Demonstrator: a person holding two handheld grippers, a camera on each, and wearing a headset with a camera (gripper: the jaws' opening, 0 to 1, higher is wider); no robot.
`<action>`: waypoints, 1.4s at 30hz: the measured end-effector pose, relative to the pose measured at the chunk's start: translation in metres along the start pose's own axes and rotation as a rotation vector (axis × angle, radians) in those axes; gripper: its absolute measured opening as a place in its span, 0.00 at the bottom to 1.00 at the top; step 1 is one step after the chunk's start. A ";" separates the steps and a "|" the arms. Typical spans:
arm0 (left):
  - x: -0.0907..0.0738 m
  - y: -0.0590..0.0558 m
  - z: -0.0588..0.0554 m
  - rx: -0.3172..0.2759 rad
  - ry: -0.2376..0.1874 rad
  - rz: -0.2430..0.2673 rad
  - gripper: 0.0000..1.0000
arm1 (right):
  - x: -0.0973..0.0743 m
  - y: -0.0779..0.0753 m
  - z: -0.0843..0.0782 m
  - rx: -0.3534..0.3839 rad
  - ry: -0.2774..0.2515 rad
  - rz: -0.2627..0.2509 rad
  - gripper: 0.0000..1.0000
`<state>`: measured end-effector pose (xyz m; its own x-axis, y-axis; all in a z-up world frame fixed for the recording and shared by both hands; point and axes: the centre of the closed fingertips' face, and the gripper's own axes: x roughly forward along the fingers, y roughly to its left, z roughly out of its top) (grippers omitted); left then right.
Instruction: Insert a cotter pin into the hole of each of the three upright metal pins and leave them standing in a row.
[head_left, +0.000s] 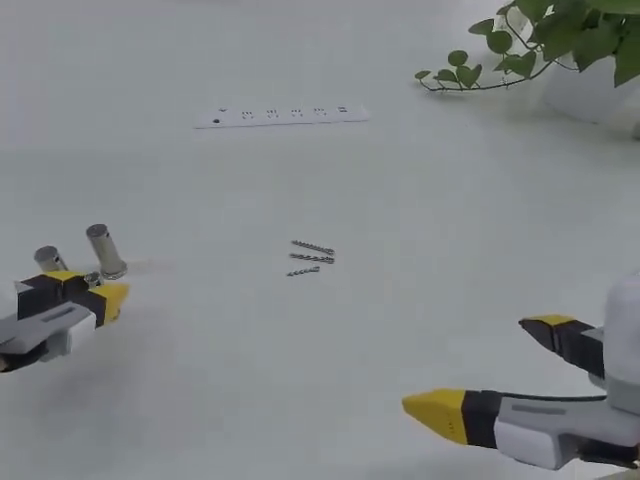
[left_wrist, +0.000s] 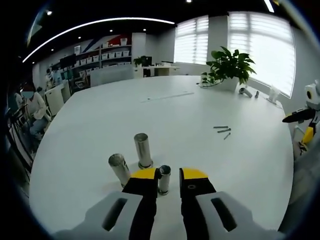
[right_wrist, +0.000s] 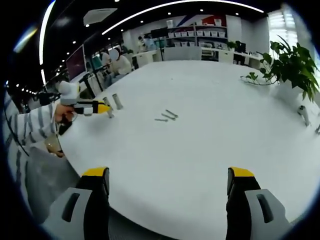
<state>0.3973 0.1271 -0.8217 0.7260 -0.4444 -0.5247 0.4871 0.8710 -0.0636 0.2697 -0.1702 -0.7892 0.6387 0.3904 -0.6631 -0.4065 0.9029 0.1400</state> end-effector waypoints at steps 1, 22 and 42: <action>0.000 0.000 0.001 -0.047 -0.010 0.003 0.13 | -0.001 0.000 0.001 -0.009 0.000 -0.003 0.99; 0.002 0.004 0.003 0.009 0.015 0.016 0.07 | -0.001 0.001 0.013 -0.105 0.006 -0.032 0.97; -0.018 -0.023 -0.010 -0.055 0.101 0.054 0.07 | -0.004 -0.008 0.014 -0.126 -0.040 -0.039 0.95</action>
<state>0.3684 0.1172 -0.8189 0.6964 -0.3754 -0.6116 0.4193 0.9045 -0.0777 0.2795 -0.1763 -0.7775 0.6801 0.3646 -0.6360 -0.4579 0.8888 0.0199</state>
